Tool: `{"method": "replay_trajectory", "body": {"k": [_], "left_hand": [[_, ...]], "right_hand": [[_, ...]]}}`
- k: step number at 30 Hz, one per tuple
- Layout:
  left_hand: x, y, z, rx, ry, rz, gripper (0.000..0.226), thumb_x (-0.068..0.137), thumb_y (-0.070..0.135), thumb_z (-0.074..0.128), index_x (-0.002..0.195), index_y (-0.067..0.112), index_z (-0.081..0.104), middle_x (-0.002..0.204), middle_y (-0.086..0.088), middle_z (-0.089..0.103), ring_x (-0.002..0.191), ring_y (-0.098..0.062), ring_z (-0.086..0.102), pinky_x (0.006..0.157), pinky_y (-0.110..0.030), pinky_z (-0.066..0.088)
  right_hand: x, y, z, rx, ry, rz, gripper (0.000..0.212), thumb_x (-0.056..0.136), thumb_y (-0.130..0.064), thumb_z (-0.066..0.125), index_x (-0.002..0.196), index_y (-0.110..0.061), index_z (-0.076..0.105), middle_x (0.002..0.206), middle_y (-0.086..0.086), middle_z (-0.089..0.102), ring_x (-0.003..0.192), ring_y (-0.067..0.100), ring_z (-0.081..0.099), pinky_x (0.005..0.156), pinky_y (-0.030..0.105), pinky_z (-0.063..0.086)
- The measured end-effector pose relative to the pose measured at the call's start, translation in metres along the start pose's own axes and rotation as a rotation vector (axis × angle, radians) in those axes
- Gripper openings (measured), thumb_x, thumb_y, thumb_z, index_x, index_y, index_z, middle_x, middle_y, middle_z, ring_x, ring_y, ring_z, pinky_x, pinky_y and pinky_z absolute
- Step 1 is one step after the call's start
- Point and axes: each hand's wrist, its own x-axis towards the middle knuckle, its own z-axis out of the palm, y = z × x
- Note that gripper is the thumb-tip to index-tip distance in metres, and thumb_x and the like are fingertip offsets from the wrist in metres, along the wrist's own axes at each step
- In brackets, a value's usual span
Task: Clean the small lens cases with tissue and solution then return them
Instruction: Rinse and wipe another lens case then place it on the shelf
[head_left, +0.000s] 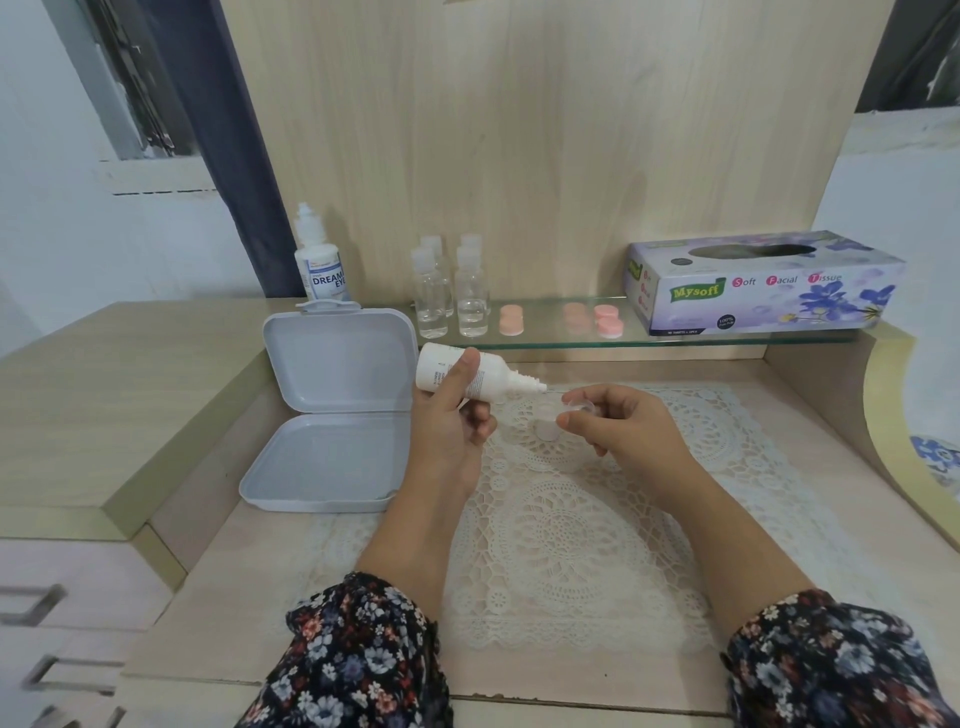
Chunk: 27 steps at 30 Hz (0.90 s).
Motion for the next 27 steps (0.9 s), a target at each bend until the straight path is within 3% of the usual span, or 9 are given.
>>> {"method": "replay_trajectory", "body": {"k": [6, 11, 16, 27], "left_hand": [[-0.001, -0.003, 0.004, 0.016, -0.042, -0.008, 0.013, 0.086, 0.019, 0.068, 0.088, 0.013, 0.057, 0.065, 0.0, 0.057, 0.048, -0.009, 0.041, 0.04, -0.019, 0.031], [-0.002, -0.008, 0.003, 0.046, -0.075, -0.011, 0.032, 0.081, 0.021, 0.072, 0.104, 0.008, 0.054, 0.076, -0.006, 0.058, 0.049, -0.009, 0.043, 0.04, -0.02, 0.035], [-0.002, -0.011, 0.005, 0.087, -0.117, 0.012, 0.055, 0.067, 0.03, 0.077, 0.109, 0.006, 0.052, 0.08, -0.009, 0.059, 0.048, -0.01, 0.044, 0.04, -0.021, 0.035], [-0.003, -0.013, 0.004, 0.172, -0.15, 0.027, 0.057, 0.066, 0.032, 0.075, 0.11, 0.003, 0.054, 0.074, -0.007, 0.059, 0.048, -0.01, 0.045, 0.041, -0.021, 0.037]], "right_hand": [[-0.001, 0.0, 0.0, -0.009, -0.011, 0.003, 0.015, 0.078, -0.014, 0.078, 0.091, -0.018, 0.073, 0.054, -0.009, 0.048, 0.049, 0.005, 0.046, 0.056, 0.019, 0.043], [-0.001, 0.0, 0.001, -0.014, -0.016, 0.007, 0.016, 0.076, -0.015, 0.078, 0.091, -0.019, 0.073, 0.051, -0.012, 0.049, 0.049, 0.005, 0.046, 0.054, 0.017, 0.042], [-0.002, -0.001, 0.002, 0.01, -0.022, 0.015, 0.016, 0.075, -0.014, 0.079, 0.089, -0.019, 0.073, 0.059, -0.003, 0.051, 0.051, 0.008, 0.046, 0.056, 0.022, 0.041], [-0.004, -0.004, 0.003, 0.006, -0.038, 0.017, 0.016, 0.077, -0.012, 0.078, 0.092, -0.017, 0.073, 0.051, -0.014, 0.056, 0.047, 0.001, 0.048, 0.054, 0.019, 0.04]]}}
